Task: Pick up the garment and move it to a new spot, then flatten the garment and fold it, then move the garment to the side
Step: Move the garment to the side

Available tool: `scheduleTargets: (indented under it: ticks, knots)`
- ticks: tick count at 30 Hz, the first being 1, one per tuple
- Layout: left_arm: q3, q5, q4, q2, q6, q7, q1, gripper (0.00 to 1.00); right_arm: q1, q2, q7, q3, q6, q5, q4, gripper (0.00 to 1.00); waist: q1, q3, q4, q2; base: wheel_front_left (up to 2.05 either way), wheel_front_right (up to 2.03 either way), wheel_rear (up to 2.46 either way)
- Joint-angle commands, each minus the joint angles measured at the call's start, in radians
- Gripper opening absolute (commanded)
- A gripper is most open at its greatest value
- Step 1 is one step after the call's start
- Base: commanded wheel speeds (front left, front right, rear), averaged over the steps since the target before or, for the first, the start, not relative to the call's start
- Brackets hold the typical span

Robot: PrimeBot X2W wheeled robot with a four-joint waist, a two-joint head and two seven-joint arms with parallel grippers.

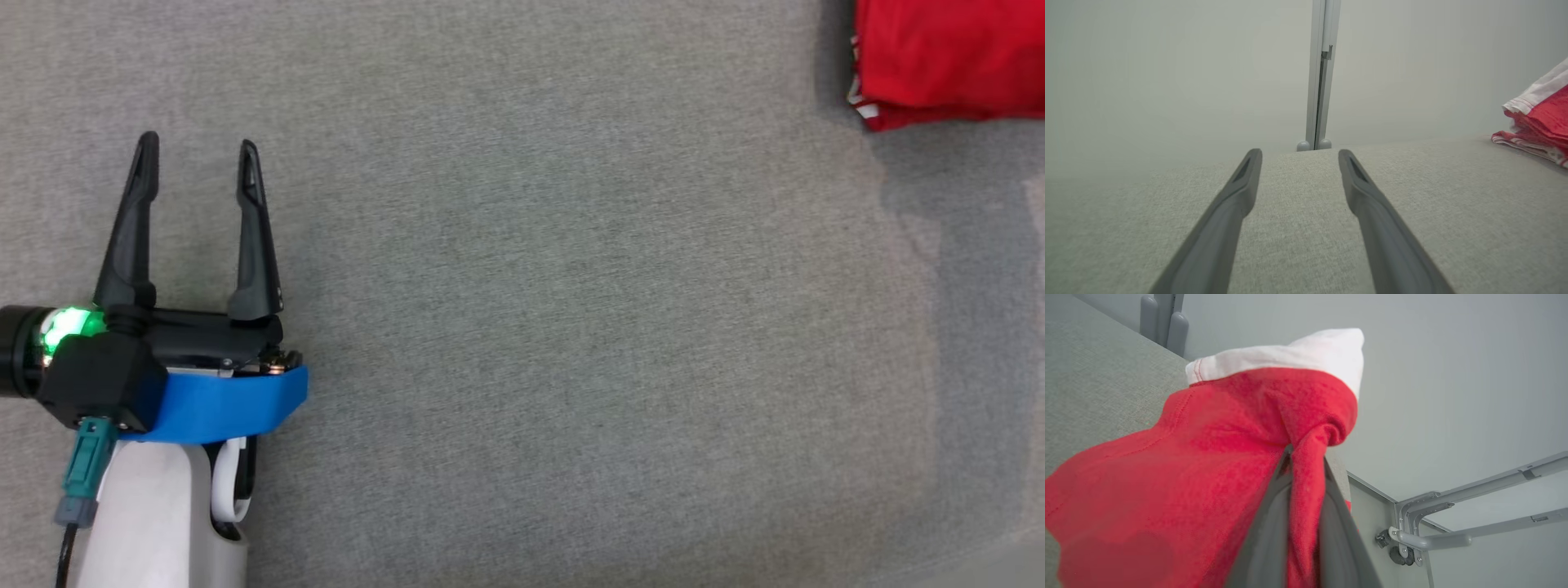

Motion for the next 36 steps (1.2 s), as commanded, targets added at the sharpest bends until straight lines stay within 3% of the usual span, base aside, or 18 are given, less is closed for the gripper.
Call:
scheduleTargets:
  ticks: [1,8,16,17,18,28,36]
  knots:
    - [0.001,0.003,-0.011,0.004,0.002,0.002,-0.003,1.00,-0.024,-0.028,0.011,-0.001,-0.001,0.001,-0.004,0.00,-0.0002,0.000,-0.006,-0.0003,0.00,0.00,0.00]
    - [-0.006,0.006,-0.065,0.019,0.005,0.031,-0.001,1.00,-0.074,-0.062,0.088,0.031,-0.001,0.010,-0.001,0.00,-0.0002,0.019,-0.023,-0.0003,0.00,0.00,0.00]
    - [-0.011,-0.006,-0.063,0.020,0.012,0.031,-0.005,1.00,-0.136,-0.009,0.114,0.030,0.000,-0.045,0.146,0.00,-0.0002,0.034,-0.002,-0.0003,0.00,0.00,0.00]
    - [-0.011,-0.008,-0.063,0.019,0.013,0.030,-0.005,1.00,-0.145,-0.008,0.102,0.039,0.000,-0.072,0.159,0.36,-0.0002,0.035,0.002,-0.0003,0.00,0.00,0.00]
    - [-0.011,-0.008,-0.063,0.018,0.016,0.028,-0.006,1.00,-0.154,-0.004,0.095,0.034,-0.001,-0.088,0.176,1.00,-0.0002,0.035,0.005,-0.0003,0.00,0.00,0.00]
    - [0.004,-0.028,-0.031,0.016,0.032,0.010,0.029,1.00,-0.185,0.069,0.033,-0.051,-0.001,-0.224,0.323,1.00,-0.0002,-0.011,0.017,-0.0003,0.00,0.00,0.00]
    - [0.016,-0.054,0.030,0.005,0.042,-0.004,0.084,1.00,-0.106,0.163,-0.071,-0.099,0.000,-0.199,0.305,1.00,-0.0002,-0.163,0.052,-0.0003,0.00,0.00,0.00]
